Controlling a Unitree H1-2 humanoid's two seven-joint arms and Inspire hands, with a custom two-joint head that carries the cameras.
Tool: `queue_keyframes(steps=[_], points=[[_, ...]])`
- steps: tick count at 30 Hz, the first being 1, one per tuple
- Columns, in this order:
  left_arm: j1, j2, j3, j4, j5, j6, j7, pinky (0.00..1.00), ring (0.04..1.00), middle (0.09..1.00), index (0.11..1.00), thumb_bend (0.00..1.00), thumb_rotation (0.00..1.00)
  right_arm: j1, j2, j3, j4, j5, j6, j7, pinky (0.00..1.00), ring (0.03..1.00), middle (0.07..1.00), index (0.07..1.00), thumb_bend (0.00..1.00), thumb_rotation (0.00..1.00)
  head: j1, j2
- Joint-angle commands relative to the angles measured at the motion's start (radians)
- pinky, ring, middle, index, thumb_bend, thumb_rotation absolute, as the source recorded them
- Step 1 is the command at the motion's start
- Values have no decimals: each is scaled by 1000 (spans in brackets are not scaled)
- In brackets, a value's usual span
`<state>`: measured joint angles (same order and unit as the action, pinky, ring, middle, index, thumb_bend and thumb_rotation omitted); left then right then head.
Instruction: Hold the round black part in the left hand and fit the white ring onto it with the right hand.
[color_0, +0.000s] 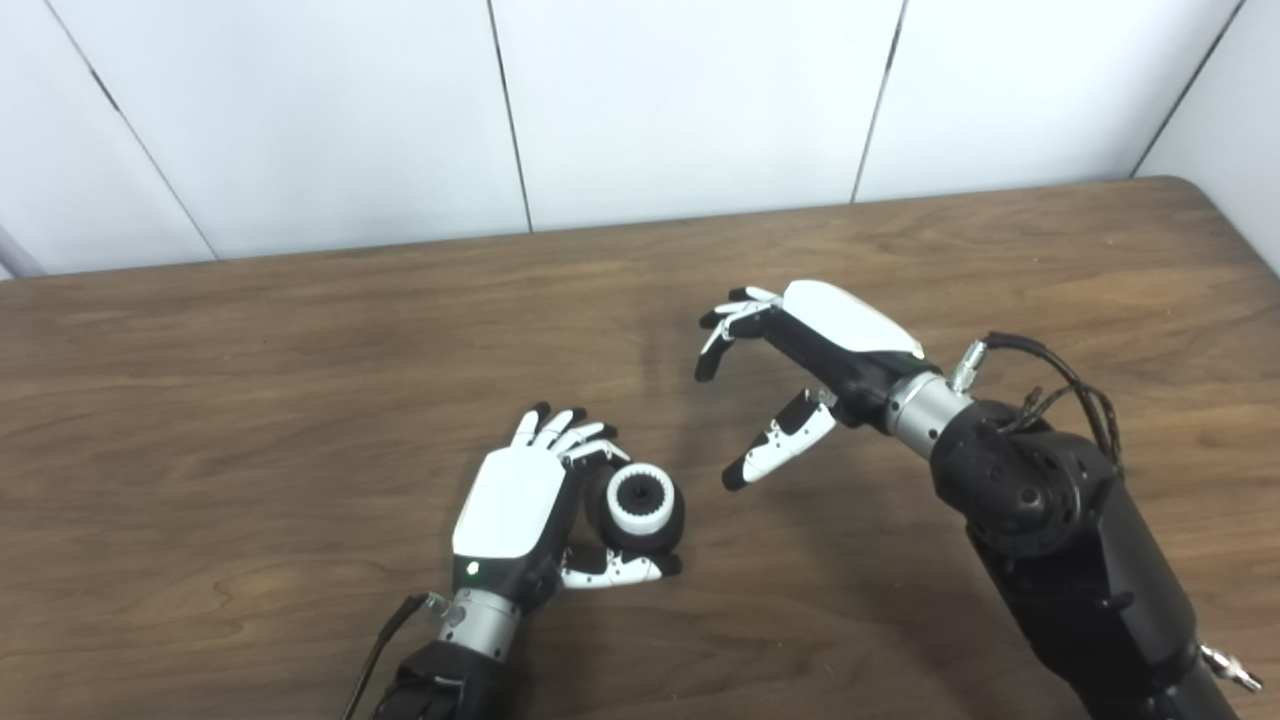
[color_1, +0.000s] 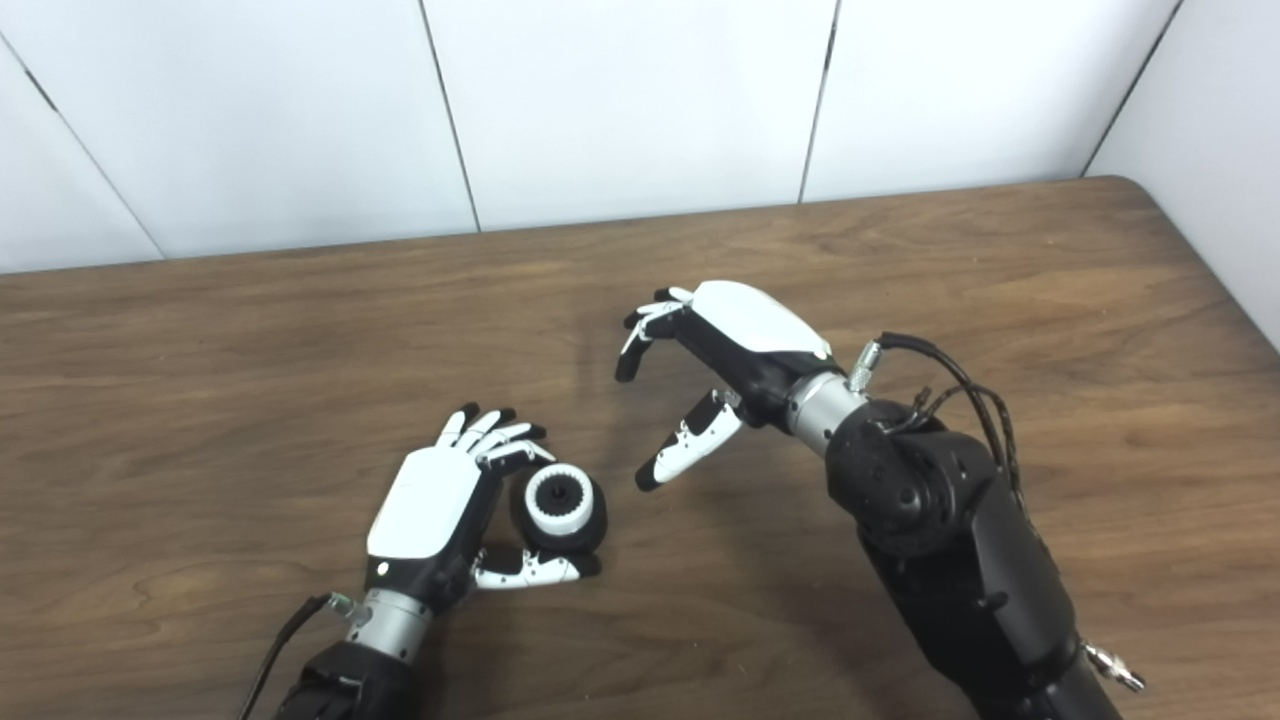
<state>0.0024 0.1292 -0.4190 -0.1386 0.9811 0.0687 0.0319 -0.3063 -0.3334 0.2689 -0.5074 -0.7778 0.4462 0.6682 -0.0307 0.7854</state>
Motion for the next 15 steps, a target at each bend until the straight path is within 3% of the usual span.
queue_keyframes(steps=[1, 4, 15], points=[[-2, 11, 18, -30, -2, 19, -18, 1000, 926, 839, 700, 957, 305, -34, -1, -12, -14, -8, -2, -24, 873, 965, 859, 629, 1000, 245, 1, 0], [0, 15, 27, -51, -6, 29, -47, 1000, 937, 851, 716, 971, 314, -29, 6, -15, -10, -6, -3, -34, 870, 963, 858, 629, 1000, 248, 6, 1], [-3, 33, 61, -81, -34, 13, -55, 1000, 930, 841, 610, 962, 315, -16, 18, -8, 11, -9, -6, -62, 877, 965, 862, 633, 1000, 259, 19, -5]])
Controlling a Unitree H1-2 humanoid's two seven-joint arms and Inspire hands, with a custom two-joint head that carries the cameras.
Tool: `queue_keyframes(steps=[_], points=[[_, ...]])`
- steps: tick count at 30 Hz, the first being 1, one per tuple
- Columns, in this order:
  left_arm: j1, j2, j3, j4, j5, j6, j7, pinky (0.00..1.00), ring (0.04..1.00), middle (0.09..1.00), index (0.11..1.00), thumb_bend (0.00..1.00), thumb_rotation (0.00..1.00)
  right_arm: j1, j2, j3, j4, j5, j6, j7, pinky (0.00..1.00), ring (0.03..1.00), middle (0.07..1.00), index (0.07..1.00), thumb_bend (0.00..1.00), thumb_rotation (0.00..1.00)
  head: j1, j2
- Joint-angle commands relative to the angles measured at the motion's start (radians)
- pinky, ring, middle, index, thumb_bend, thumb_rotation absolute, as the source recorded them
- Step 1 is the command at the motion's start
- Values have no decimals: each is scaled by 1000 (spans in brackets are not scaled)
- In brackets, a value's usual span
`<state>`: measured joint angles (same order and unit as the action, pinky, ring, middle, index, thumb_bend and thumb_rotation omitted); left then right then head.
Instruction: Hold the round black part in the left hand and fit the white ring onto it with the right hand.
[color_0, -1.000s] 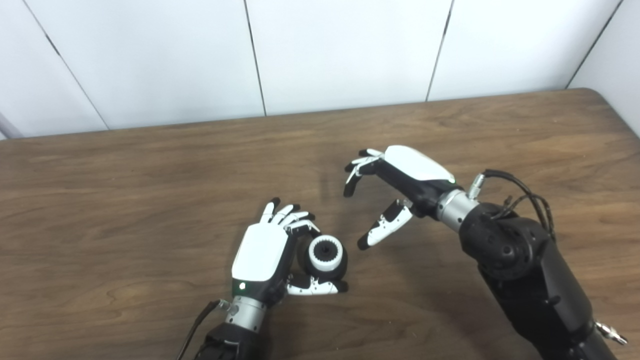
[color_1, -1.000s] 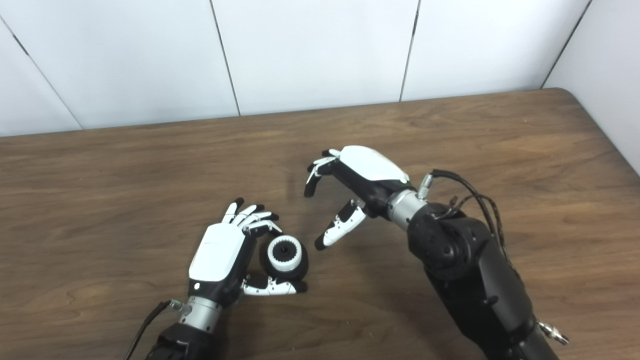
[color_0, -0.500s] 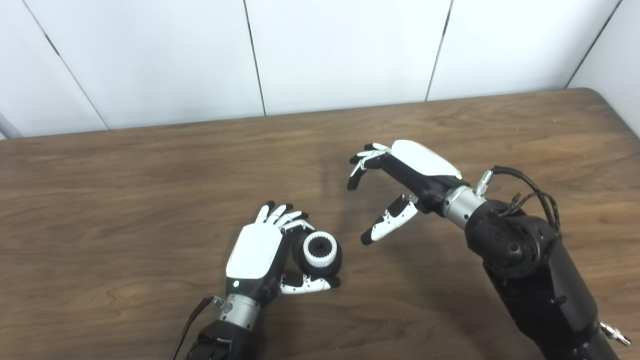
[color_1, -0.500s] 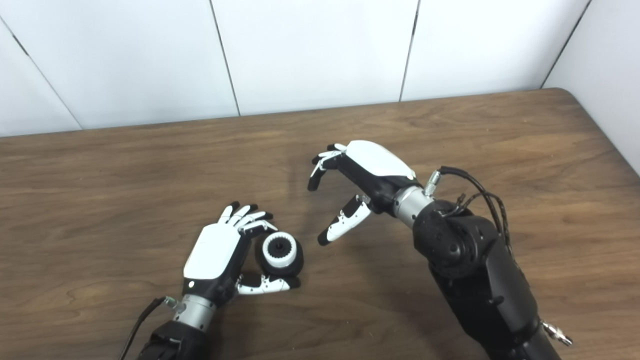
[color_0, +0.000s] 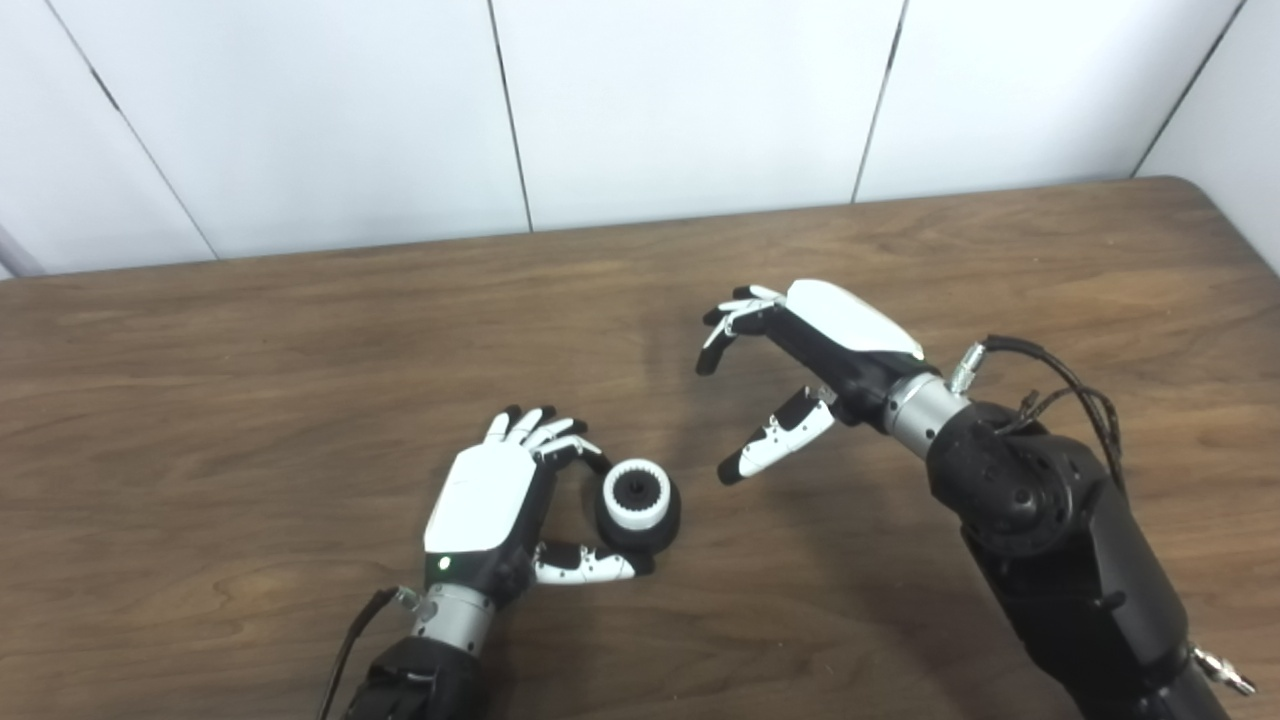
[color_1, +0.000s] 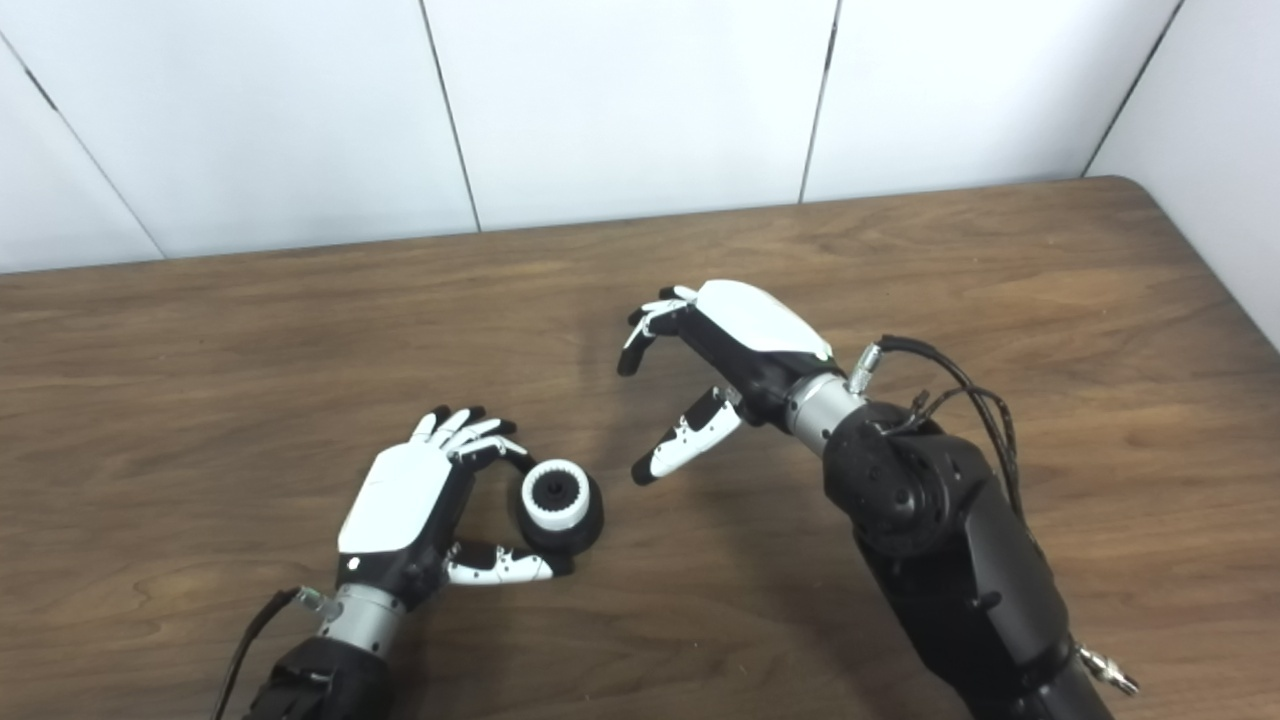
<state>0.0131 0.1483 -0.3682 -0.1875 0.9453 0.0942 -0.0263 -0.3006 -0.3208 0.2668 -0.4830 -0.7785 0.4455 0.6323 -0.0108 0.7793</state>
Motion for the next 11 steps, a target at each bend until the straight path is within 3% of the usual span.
queue_keyframes(steps=[1, 11], points=[[-15, 15, 12, -36, 0, -13, 4, 1000, 927, 839, 610, 963, 317, -21, 6, -5, -11, -9, -6, -29, 881, 965, 860, 634, 1000, 259, -1, 0], [-16, 30, 74, -134, -43, 19, -58, 1000, 905, 839, 672, 999, 349, 1, 14, -27, -8, 20, 7, -43, 868, 970, 862, 641, 984, 315, 12, -3]])
